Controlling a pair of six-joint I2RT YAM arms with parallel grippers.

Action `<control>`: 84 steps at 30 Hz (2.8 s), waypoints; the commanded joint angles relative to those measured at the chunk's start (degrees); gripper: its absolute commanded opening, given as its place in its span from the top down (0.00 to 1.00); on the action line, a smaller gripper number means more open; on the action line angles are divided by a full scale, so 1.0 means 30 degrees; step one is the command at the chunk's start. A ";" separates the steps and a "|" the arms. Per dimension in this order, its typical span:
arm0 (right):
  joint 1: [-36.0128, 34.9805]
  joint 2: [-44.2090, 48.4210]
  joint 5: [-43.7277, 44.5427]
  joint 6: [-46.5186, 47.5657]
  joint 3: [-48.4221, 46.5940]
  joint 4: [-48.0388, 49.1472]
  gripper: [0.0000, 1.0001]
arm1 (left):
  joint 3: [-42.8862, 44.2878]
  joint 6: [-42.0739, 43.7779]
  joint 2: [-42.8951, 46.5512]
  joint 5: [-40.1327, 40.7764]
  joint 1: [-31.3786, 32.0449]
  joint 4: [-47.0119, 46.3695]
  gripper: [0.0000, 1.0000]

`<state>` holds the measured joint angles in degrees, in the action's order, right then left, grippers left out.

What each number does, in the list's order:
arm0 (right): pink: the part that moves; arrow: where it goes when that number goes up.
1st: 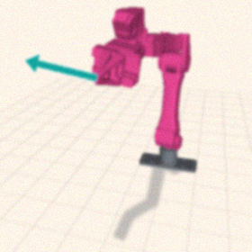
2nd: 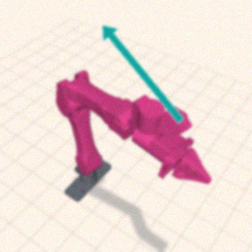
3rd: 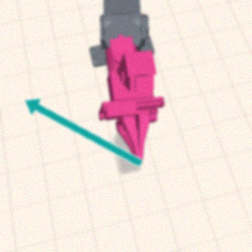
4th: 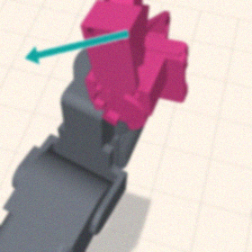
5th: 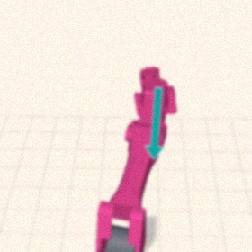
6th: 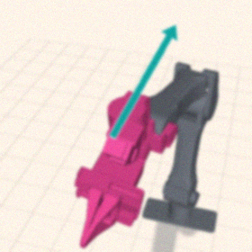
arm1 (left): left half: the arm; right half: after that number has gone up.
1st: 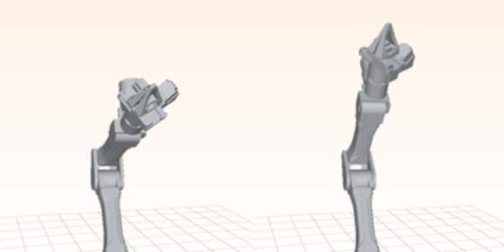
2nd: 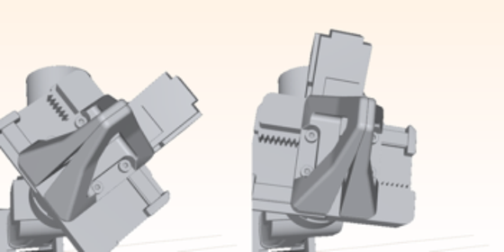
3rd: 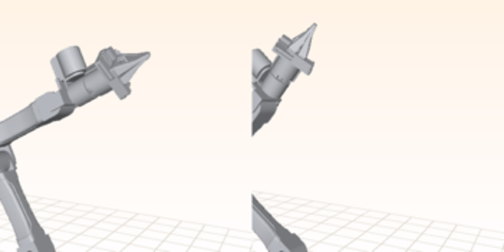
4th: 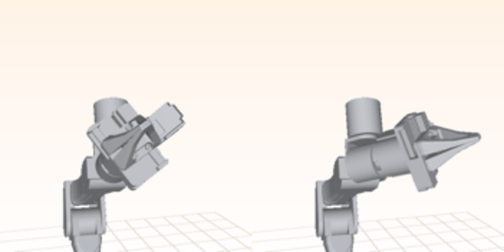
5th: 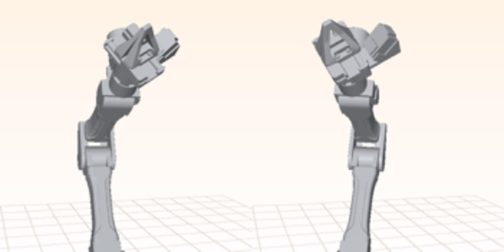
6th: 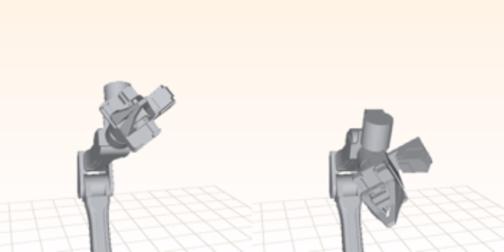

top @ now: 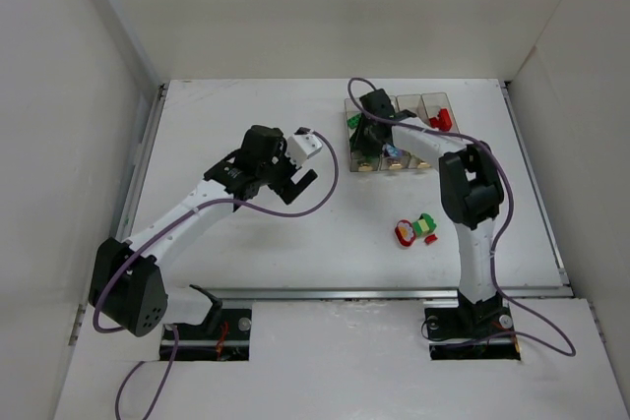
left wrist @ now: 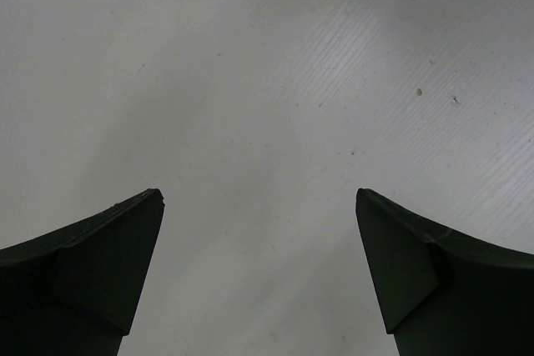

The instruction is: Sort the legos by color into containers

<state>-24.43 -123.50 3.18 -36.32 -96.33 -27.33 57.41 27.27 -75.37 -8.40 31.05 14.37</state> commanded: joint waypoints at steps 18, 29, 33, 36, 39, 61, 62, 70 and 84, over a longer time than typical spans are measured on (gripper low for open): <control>-0.0440 -0.1550 0.1369 -0.0701 -0.4246 -0.0176 0.31 | 0.0376 0.0198 0.1363 0.0282 -0.0037 -0.0044 0.00; -0.1058 0.2142 0.1723 0.0330 -0.2523 0.0260 0.29 | 0.0200 0.0198 0.1716 -0.0246 -0.0037 -0.0044 0.00; -0.0882 0.1968 0.1721 -0.0287 -0.2517 -0.0349 0.29 | 0.0200 0.0198 0.1892 -0.0246 -0.0037 0.0188 0.00; -0.0329 0.2610 0.3122 0.0646 -0.2110 -0.0528 0.32 | 0.0405 0.0198 0.2068 -0.0421 -0.0037 0.0425 0.00; 0.1190 0.2937 0.2140 0.4068 -0.1841 -0.0349 0.32 | 0.0405 0.0198 0.2506 -0.0421 -0.0037 0.0600 0.00; 0.3278 -0.2602 0.0346 1.2398 -0.7527 -0.2960 0.50 | -0.0005 0.0198 0.2538 0.0487 -0.0037 0.0981 0.00; 0.3278 -0.2776 0.0578 1.2398 -0.7527 -0.2960 0.54 | -0.0005 0.0198 0.2537 0.0487 -0.0037 0.0981 0.00; 0.3278 -0.2778 0.0786 1.1609 -0.6767 -0.2755 0.78 | -0.0005 0.0198 0.2361 0.0487 -0.0037 0.0981 0.00; 0.2898 0.0355 0.2807 0.9261 -0.2052 -0.1644 1.00 | -0.0179 0.0198 0.2537 0.0487 -0.0037 0.0981 0.00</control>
<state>-15.09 -125.93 8.93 -6.70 -105.45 -31.62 56.99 27.59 -68.73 -7.18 31.05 17.72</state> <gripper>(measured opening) 0.034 0.997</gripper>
